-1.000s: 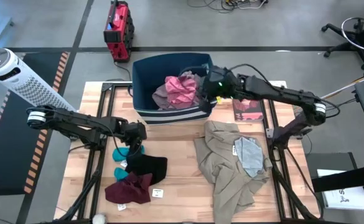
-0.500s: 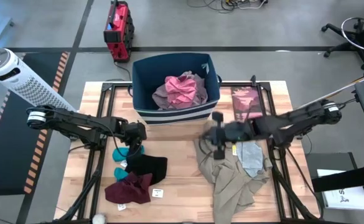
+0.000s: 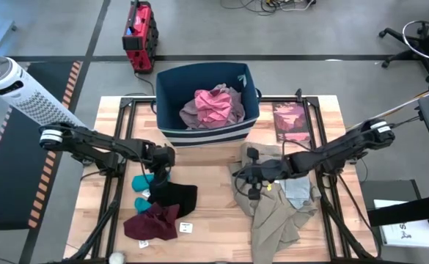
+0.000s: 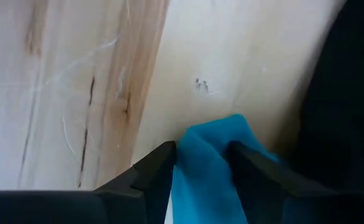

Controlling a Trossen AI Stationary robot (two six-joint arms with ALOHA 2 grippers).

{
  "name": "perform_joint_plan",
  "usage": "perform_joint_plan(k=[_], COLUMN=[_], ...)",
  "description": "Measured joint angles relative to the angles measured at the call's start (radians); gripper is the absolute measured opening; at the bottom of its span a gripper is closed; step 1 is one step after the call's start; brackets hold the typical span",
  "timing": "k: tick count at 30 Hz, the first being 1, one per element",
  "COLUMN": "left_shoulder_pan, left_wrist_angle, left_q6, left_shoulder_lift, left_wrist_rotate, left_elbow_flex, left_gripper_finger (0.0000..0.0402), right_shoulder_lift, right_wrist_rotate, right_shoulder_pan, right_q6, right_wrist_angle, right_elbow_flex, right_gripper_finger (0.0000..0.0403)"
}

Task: Sort clothes
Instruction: Put the blue sock into the blue laundry bin

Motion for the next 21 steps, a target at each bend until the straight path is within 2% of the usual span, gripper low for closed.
perform_joint_plan(k=[3, 7, 13, 21], left_shoulder_pan=[0.000, 0.000, -0.002, -0.002], left_wrist_angle=[0.000, -0.016, -0.101, -0.159], left_q6=[0.006, 0.017, -0.008, -0.001], left_shoulder_lift=[-0.007, -0.062, -0.172, -0.270], left_wrist_rotate=[-0.025, -0.033, -0.030, -0.029], left_elbow_flex=[-0.001, 0.005, 0.066, 0.250], left_gripper_finger=[0.0100, 0.0016, 0.0004, 0.0002], right_shoulder_lift=[0.013, 0.012, 0.010, 0.009], right_wrist_rotate=[0.000, 0.000, -0.021, -0.037], right_shoulder_pan=[0.008, 0.013, 0.012, 0.012], right_q6=[-0.003, -0.012, 0.001, 0.014], right_wrist_angle=[0.020, 0.029, 0.015, 0.056], right_elbow_flex=[-0.002, -0.002, -0.002, -0.002], right_gripper_finger=[0.0000, 0.0000, 0.0000, 0.0000])
